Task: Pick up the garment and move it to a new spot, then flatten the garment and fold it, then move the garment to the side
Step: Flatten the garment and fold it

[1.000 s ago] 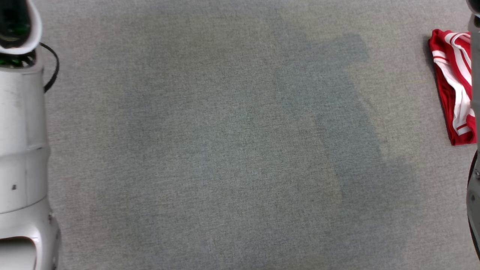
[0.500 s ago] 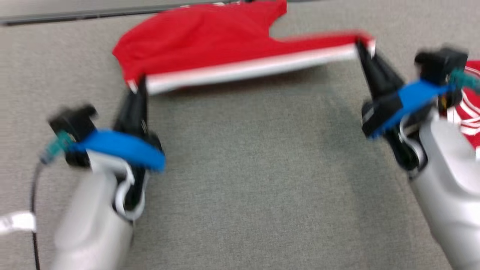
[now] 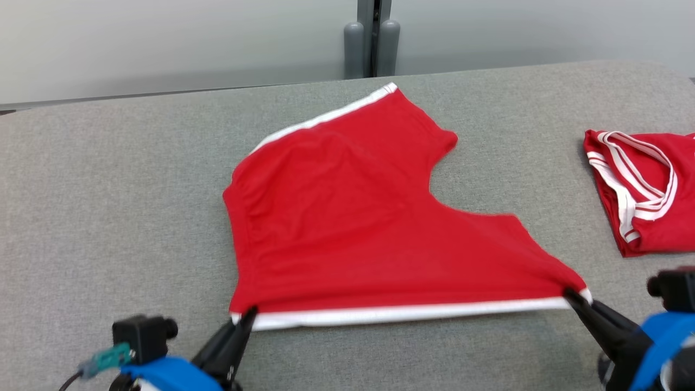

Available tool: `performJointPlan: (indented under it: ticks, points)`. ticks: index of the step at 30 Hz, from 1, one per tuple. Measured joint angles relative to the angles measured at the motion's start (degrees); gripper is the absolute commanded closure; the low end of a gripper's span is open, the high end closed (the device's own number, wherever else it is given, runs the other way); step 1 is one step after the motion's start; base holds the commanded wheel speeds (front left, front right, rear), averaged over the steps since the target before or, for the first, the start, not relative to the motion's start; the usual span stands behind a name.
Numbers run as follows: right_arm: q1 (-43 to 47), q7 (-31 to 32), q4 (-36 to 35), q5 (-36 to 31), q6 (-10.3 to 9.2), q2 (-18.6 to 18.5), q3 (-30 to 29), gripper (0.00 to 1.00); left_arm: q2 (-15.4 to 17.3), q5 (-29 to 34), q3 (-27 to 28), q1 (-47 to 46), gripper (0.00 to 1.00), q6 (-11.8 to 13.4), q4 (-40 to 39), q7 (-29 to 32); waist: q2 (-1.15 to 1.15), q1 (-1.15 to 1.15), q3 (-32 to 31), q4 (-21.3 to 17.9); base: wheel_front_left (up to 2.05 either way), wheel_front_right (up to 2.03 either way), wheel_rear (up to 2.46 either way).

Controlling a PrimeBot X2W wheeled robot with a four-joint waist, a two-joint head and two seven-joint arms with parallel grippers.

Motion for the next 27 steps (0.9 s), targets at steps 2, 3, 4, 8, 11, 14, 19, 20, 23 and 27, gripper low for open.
performJointPlan:
  ticks: [2,3,4,8,11,14,19,20,23,27]
  points:
    - [4.49,5.22,-7.57,-1.70,-0.03,1.44,-3.43,1.00,2.09,-0.97,0.11,4.58,1.00,2.59,-7.34,3.12,0.00,0.00,0.26,-0.26,0.00,0.00,0.00]
    - [6.25,7.82,-10.99,-2.88,-0.08,1.83,-5.09,1.00,2.41,-2.15,0.04,6.76,1.00,3.74,-10.89,4.68,0.00,0.01,0.36,-0.35,0.00,0.00,0.00]
    - [7.69,10.43,-13.93,-3.94,-0.09,2.18,-6.88,1.00,2.94,-2.85,-0.16,8.70,1.00,4.79,-13.81,6.27,0.00,0.01,0.42,-0.39,0.00,0.00,0.00]
    - [10.01,18.15,-21.84,-6.97,-0.05,3.65,-11.89,1.00,5.28,-4.32,-0.20,12.09,1.00,7.47,-22.31,10.63,0.00,0.01,0.95,-0.26,0.00,0.00,0.00]
    - [7.61,21.29,-22.85,-7.39,-0.05,3.56,-11.80,1.00,5.84,-4.86,0.54,11.32,1.00,8.22,-23.66,11.84,0.00,0.01,1.72,-0.26,0.00,0.00,0.00]
    - [1.01,22.57,-20.91,-7.49,-0.23,2.02,-9.21,1.00,4.56,-7.88,1.66,8.16,1.00,8.12,-23.02,12.74,0.00,0.02,2.93,-0.36,0.00,0.00,0.00]
    - [-13.30,24.79,-12.59,-6.69,-0.37,-1.49,-2.43,1.00,2.23,-12.87,3.48,-1.47,1.00,7.22,-18.50,15.71,0.00,0.03,5.75,0.48,0.00,0.00,0.00]
    - [-16.68,25.05,-10.73,-6.57,-0.37,-2.04,-0.90,1.00,1.81,-13.59,3.86,-3.69,1.00,7.22,-17.24,16.39,0.00,0.03,6.48,0.77,0.00,0.00,0.00]
    - [-26.70,24.55,-5.25,-6.05,-0.40,-3.35,3.54,1.00,-0.04,-16.46,5.16,-10.02,1.00,7.53,-12.88,18.12,0.00,0.03,8.63,2.04,0.00,0.00,0.00]
    - [-37.89,22.01,2.48,-5.53,-0.40,-3.72,7.64,1.00,-1.89,-16.89,5.47,-17.89,1.00,7.58,-6.88,18.79,0.00,0.03,11.46,4.29,0.00,0.00,0.00]
